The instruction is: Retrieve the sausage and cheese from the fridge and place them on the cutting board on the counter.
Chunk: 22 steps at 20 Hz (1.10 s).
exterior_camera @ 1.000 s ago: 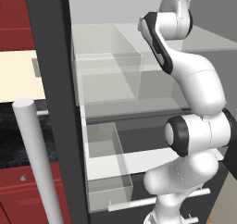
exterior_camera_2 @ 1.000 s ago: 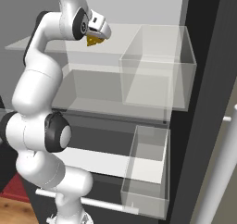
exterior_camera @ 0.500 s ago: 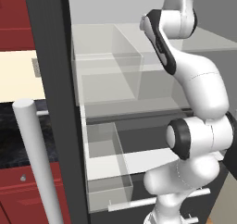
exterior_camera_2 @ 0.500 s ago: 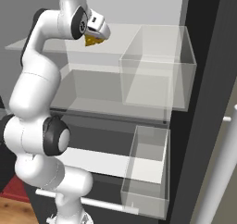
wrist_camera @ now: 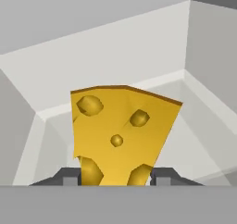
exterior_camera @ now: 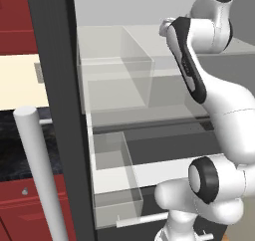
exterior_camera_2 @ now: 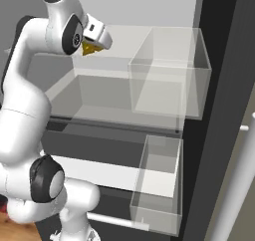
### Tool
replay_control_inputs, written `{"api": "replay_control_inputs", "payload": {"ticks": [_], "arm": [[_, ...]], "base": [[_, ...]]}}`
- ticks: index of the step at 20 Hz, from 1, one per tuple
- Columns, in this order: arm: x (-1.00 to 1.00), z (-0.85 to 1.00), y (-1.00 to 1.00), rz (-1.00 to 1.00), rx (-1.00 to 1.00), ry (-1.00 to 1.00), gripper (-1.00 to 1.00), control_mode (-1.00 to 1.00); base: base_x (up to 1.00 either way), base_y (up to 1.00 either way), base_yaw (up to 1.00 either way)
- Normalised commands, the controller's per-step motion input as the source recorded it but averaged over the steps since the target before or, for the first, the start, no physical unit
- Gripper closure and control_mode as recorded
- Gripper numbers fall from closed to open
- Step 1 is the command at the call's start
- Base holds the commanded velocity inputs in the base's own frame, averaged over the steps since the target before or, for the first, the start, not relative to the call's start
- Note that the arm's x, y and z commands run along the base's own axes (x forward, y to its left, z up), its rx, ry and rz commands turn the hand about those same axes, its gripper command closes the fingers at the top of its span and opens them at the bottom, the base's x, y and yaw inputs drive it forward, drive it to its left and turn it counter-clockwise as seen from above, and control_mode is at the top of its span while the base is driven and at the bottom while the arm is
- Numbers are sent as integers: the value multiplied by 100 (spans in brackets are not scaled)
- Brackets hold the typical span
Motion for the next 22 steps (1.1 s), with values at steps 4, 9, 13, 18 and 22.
{"api": "replay_control_inputs", "payload": {"ticks": [4, 9, 13, 18, 22], "arm": [[-92, -26, 11, 0, 0, 0, 100, -100], [-94, -33, 15, 0, 0, 1, 100, -100], [-73, -53, 10, 1, 0, 13, 100, -100], [-16, -89, 0, 1, -3, 36, 100, -100], [-14, -77, 0, 2, 0, 27, 100, -100]], "base": [[0, 0, 0], [0, 0, 0], [0, 0, 0], [0, 0, 0], [0, 0, 0]]}}
